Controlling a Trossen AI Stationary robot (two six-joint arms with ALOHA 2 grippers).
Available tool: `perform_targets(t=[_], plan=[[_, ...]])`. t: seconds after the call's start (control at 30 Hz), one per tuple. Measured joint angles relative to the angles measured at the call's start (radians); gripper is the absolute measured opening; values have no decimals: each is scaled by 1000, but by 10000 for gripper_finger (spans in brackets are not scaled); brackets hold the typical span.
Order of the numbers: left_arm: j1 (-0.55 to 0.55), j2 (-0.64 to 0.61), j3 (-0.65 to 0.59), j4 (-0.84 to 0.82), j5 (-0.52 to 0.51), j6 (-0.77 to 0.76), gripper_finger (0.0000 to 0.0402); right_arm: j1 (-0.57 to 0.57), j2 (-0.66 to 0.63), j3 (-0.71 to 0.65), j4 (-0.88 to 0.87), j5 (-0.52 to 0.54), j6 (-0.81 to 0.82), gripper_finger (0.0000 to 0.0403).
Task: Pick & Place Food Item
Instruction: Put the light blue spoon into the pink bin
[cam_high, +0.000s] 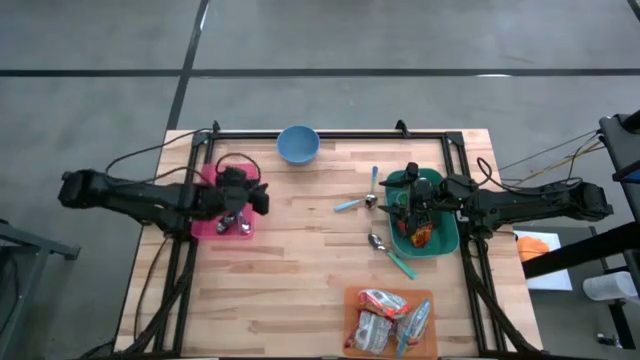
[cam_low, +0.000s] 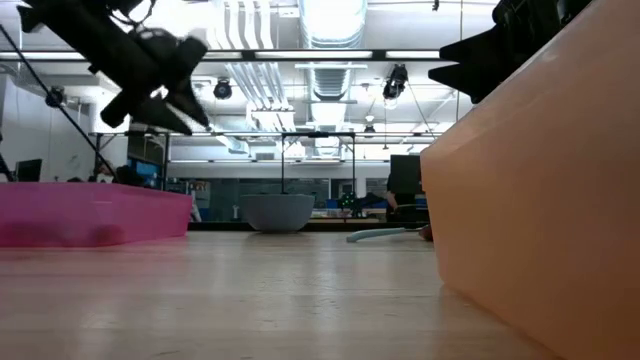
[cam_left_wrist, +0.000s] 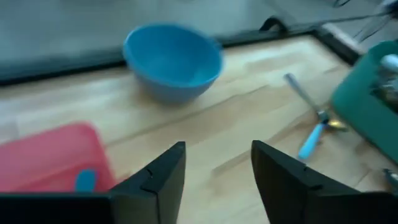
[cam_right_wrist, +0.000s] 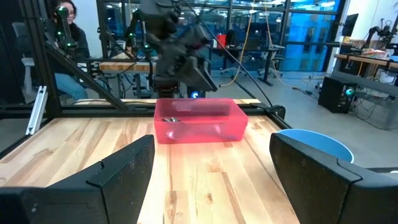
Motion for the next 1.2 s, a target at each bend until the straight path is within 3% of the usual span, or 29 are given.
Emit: perform_targets(t=[0.17, 0.5, 0.97, 1.2], plan=[[-109, 79, 0, 171, -108, 120, 237, 0, 0, 0, 0, 0, 0, 316], [-126, 261, 0, 481, -115, 327, 312, 0, 0, 0, 0, 0, 0, 316], [-119, 418, 0, 637, -110, 353, 320, 0, 0, 0, 0, 0, 1, 316], [-118, 550, 0, 951, 12, 647, 320, 0, 0, 0, 0, 0, 0, 316]])
